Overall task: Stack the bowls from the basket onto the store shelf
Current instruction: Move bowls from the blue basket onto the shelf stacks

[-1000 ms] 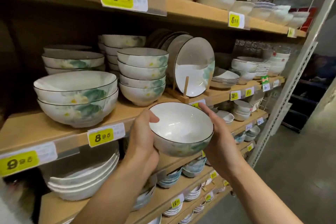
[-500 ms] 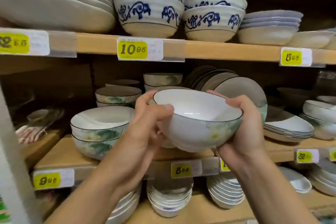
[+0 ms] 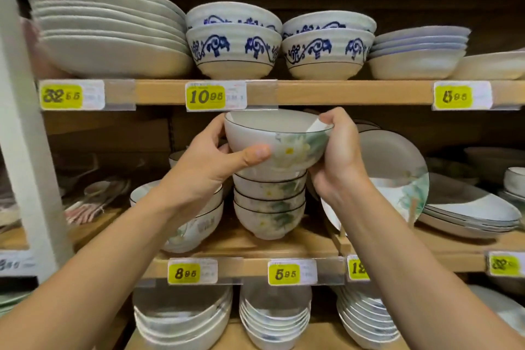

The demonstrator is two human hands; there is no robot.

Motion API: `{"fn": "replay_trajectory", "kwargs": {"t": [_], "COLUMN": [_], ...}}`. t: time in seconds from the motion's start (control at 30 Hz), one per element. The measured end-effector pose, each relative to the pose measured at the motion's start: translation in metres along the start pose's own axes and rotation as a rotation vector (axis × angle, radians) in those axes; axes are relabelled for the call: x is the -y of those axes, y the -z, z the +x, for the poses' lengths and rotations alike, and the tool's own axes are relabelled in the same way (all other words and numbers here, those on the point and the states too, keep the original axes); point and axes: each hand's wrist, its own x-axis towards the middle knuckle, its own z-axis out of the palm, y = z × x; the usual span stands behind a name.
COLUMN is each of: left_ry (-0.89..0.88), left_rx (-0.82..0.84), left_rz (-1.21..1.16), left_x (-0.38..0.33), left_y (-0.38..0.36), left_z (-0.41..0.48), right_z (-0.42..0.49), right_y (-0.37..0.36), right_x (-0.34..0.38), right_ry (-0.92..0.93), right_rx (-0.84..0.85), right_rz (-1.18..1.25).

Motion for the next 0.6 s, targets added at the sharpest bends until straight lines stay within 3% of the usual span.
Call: {"fn": "replay_trajectory", "kwargs": {"t": [0.2, 0.43, 0.6], "left_ry": [0.022, 0.051, 0.137], "left_rx": [0.029, 0.117, 0.128], "left_rz": [-0.026, 0.126, 0.136], "left_x": [0.012, 0.029, 0.042], "left_y": [0.016, 0.038, 0.044], "left_z": [0.021, 0.043, 0.051], "right_z": [0.025, 0.046, 0.049], "right_y": [-0.002, -0.003, -0.004], "right_x": [-0.011, -0.023, -0.032], "right_ry": [0.149, 0.258, 0.154], "right_rx": [-0.014, -0.255, -0.323], "right_rz": [-0.101, -0.415, -0.478]}}
